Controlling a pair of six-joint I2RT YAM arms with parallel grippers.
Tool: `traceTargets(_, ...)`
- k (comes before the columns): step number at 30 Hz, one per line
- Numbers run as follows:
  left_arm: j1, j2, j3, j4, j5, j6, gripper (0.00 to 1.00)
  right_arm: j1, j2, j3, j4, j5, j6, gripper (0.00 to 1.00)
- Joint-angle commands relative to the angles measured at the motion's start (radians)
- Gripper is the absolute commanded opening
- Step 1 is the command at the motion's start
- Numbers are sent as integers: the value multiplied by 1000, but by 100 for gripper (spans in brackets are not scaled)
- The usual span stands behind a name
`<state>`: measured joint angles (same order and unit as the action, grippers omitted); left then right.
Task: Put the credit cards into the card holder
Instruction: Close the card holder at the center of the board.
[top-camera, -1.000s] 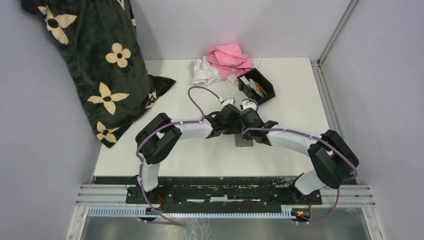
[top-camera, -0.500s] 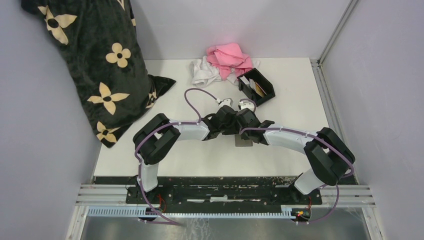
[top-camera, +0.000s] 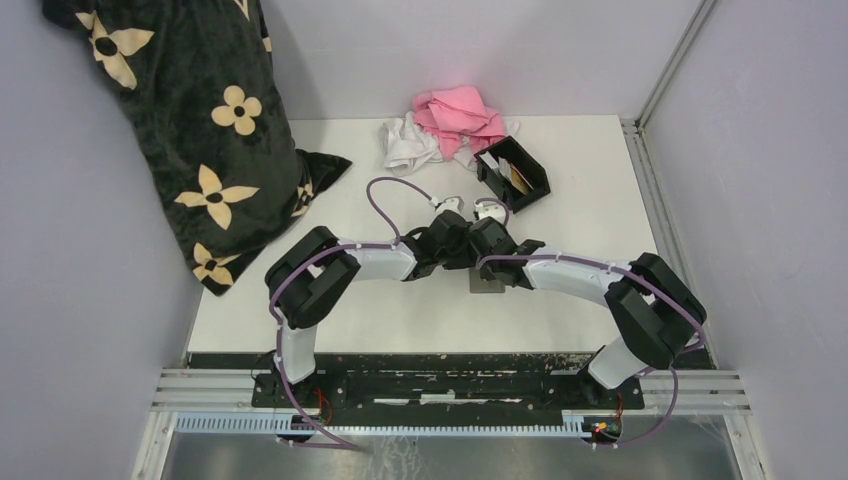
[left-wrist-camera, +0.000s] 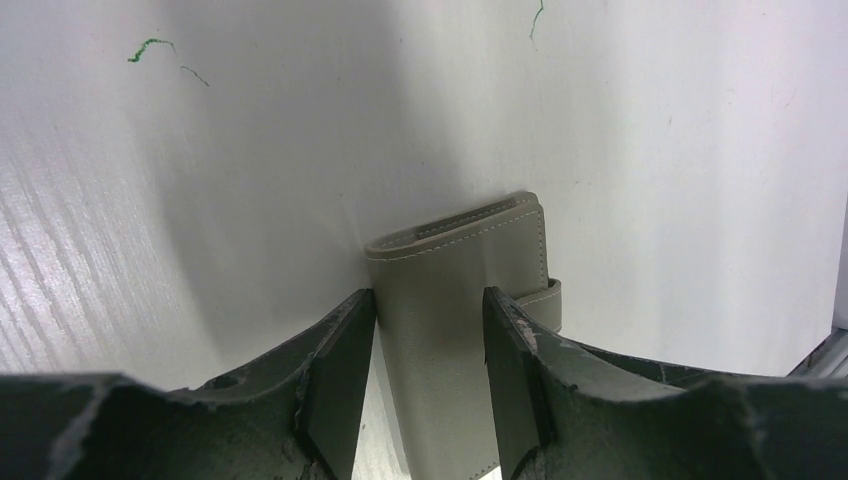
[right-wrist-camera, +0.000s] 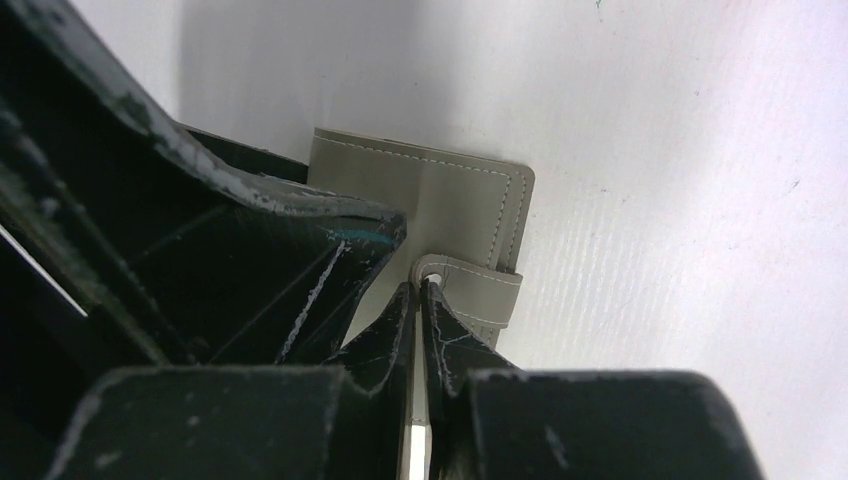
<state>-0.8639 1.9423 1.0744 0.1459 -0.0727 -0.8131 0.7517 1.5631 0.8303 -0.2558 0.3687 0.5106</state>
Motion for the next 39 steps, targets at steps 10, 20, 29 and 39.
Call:
traceTargets(10, 3, 102, -68, -125, 26, 8, 47, 34, 32, 40, -46, -17, 10, 7)
traceTargets(20, 9, 111, -117, -42, 86, -15, 39, 35, 61, 47, -46, -27, 11, 6)
traceTargets(29, 8, 119, -156, 16, 120, -32, 36, 40, 79, 70, -67, -45, 8, 6)
traceTargets(39, 9, 118, -170, 37, 128, -32, 35, 44, 125, 116, -115, -100, 5, 5)
